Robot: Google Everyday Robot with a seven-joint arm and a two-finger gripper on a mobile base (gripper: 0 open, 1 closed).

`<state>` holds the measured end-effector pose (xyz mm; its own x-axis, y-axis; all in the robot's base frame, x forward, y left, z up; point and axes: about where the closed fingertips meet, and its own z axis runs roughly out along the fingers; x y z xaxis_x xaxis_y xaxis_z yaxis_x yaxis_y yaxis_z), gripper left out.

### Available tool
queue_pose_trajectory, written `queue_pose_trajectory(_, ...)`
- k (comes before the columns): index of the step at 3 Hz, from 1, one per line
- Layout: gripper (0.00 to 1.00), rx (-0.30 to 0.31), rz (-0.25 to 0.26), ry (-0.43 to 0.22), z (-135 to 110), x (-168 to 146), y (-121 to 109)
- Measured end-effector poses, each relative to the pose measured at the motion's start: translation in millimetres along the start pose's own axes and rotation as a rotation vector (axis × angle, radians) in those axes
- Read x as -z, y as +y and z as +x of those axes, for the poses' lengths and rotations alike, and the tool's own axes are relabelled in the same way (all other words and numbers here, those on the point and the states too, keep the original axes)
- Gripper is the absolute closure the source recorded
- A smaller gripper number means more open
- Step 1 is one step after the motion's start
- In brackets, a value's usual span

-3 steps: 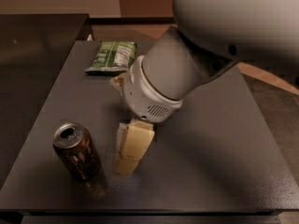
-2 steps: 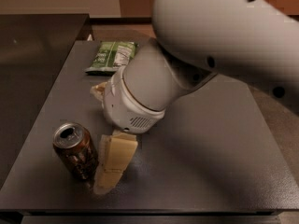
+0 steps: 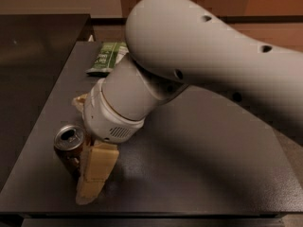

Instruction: Move orange can near green jalapeno chip bag

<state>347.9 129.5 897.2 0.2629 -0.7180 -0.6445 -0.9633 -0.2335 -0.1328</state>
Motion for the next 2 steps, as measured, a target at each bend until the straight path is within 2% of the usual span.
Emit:
queue_pose_trajectory(1, 0.18, -0.001, -0.005, -0.009, 1.8, -4.5, -3.3)
queue_pose_trajectory(2, 0.41, 0.013, -0.006, -0.017, -0.2, -1.2, -3.9)
